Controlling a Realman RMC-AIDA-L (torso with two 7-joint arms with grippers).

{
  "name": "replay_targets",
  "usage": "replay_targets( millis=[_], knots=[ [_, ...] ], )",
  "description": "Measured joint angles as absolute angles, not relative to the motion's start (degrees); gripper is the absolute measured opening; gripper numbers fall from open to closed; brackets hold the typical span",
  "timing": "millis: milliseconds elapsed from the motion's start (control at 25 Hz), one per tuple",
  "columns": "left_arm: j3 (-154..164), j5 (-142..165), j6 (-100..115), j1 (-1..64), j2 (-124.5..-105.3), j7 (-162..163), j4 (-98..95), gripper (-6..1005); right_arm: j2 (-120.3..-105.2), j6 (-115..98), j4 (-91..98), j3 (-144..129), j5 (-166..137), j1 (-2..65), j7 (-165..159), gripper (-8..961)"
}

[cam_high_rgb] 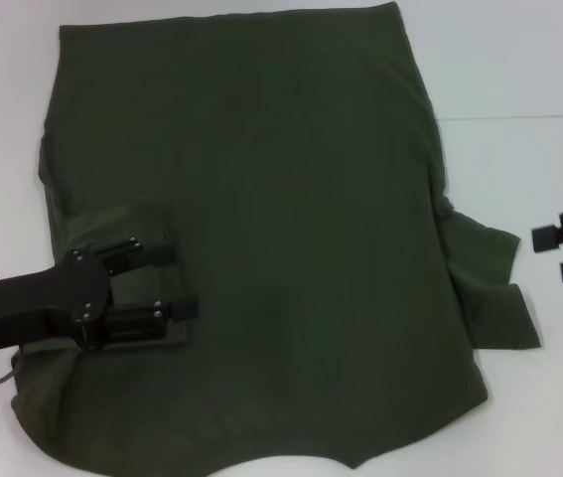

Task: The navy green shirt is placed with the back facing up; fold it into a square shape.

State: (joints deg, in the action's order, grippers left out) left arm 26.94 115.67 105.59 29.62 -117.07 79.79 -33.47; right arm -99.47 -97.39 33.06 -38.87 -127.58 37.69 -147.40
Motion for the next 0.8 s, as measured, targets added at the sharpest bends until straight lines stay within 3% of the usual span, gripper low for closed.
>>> replay_targets(
  millis=[400, 800],
  knots=[
    [26.8, 115.7, 104.4, 29.3, -117.58, 78.9, -33.1, 908, -99.47, -94.0, 33.0, -36.7, -136.6, 38.0, -148.1, 909],
    [26.8, 115.5, 103.5, 29.0, -117.88, 77.6, -33.0, 908, -101.98, -87.7, 29.1, -36.7, -136.5, 39.3, -145.2, 910]
  ],
)
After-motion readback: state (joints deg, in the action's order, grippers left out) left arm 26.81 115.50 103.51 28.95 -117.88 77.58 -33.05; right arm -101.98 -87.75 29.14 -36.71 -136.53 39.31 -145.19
